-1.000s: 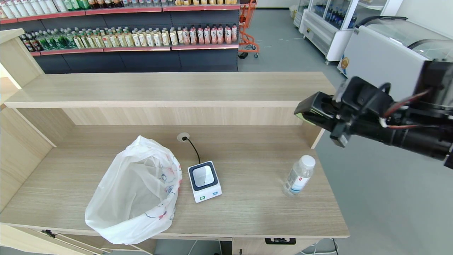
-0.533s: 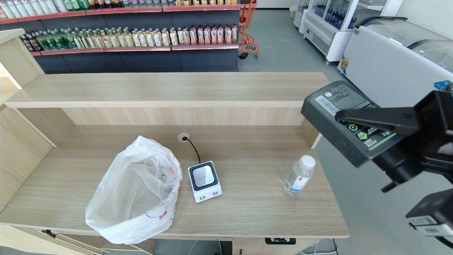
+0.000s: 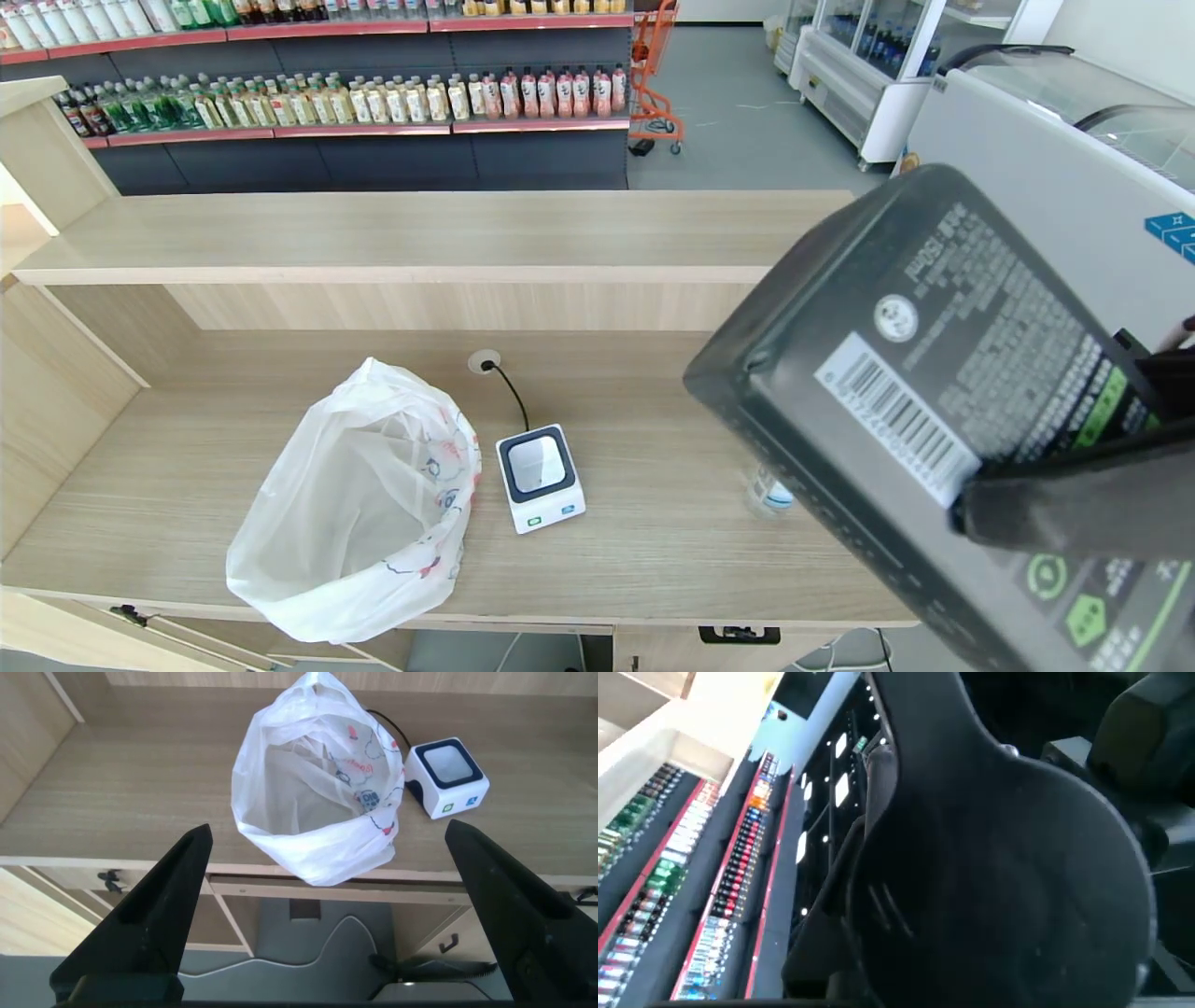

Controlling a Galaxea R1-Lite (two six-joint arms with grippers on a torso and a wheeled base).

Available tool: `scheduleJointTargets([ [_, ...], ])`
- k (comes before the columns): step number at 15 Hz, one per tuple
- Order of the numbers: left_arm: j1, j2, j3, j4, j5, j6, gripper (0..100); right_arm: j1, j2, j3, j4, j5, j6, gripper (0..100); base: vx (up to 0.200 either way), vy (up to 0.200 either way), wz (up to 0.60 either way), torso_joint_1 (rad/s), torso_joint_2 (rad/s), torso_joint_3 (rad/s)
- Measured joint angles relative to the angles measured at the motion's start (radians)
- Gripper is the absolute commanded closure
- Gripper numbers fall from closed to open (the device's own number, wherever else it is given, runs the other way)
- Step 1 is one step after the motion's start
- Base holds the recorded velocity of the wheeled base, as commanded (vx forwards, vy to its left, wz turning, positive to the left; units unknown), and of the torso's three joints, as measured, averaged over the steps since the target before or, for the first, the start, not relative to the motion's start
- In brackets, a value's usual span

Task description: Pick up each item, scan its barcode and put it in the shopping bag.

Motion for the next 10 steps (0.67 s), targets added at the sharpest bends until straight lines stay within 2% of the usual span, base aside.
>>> scheduleJointTargets([
  [10, 0.000, 0.000, 0.000, 0.000, 0.000, 0.000, 0, 0.012, 0.004, 0.023, 0.001, 0.012, 0.004, 100, 0.000, 0.000, 0.00, 0.000, 0.00, 0.000],
])
